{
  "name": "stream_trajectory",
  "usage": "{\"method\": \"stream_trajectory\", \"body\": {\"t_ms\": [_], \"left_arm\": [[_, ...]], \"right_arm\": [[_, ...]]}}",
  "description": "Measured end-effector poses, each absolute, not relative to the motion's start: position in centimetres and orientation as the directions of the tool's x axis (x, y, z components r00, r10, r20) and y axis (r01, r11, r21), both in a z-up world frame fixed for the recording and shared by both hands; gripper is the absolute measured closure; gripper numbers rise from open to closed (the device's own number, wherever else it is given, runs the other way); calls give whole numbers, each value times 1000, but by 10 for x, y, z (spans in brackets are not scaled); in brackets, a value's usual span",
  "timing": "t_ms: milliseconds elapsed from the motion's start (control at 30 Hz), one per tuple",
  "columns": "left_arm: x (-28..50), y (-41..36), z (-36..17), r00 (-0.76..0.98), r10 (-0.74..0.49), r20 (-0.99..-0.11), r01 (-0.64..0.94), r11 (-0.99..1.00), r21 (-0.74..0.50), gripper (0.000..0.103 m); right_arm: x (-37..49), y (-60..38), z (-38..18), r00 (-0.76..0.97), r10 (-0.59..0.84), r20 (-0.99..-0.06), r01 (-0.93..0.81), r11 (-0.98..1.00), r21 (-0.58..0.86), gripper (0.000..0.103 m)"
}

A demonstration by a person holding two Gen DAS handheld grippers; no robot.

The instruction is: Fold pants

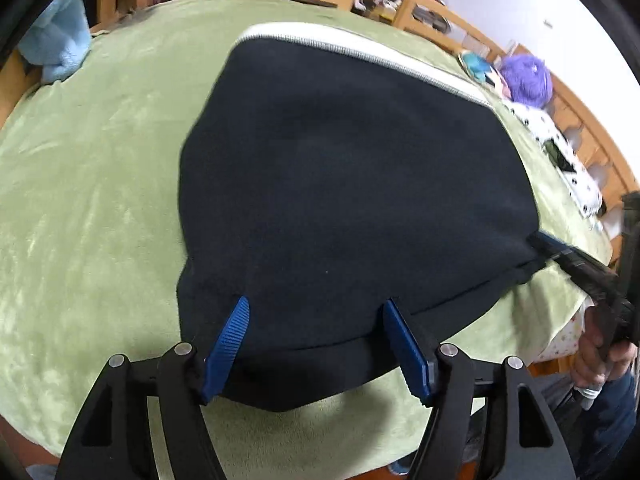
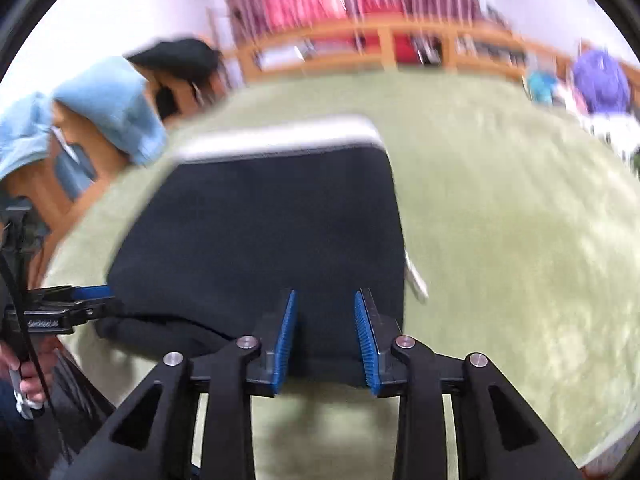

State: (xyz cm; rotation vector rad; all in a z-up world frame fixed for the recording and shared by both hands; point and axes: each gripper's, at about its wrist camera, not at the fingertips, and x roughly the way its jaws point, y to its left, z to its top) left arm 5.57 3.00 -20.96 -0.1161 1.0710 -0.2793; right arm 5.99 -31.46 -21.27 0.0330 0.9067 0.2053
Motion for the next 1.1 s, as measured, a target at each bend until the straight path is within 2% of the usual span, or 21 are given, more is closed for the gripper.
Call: {"method": "stream_trajectory", "body": {"t_ms": [67,133,200,267,333,467,600,667,833,1000,1100], "left_arm": [[60,30,-195,424,-298,-855,181,953,-242,37],[66,38,-169,453,-363,-814,198,932,-305,37],[79,45,-148,504,-368,-782,203,930,-307,35],[101,44,-137,520,-363,-773,210,932,-297,35],[133,38,-132,536,-332,-776,194,943,-269,35],[193,19,-129,567,-315,-761,176,949,-262,35],[234,12,-156,538,-267,-800,138,964,-229,35],[236,17,-171,512,-277,-813,135,961,-243,35],[241,11,-190,520,-217,-826,118,976,-182,35],[209,19,-157,538,-165,-827,110,986,-125,35],[169,34,-155,516,-193,-834,115,981,-156,35]], "right_arm": [[60,-307,-221,588,146,-796,-185,982,43,74],[59,-308,-206,589,167,-791,-200,978,57,74],[64,-314,-181,620,213,-755,-207,973,105,74],[77,-312,-159,672,205,-712,-208,974,84,73],[100,-306,-145,702,202,-683,-213,975,70,66],[167,-293,-141,728,227,-647,-202,973,115,66],[216,-292,-177,676,221,-703,-152,975,161,68],[226,-297,-204,660,189,-727,-117,982,149,71],[238,-307,-208,654,211,-727,-100,976,194,71],[219,-303,-182,640,179,-747,-98,984,152,71],[180,-303,-170,642,185,-744,-119,983,142,57]]}}
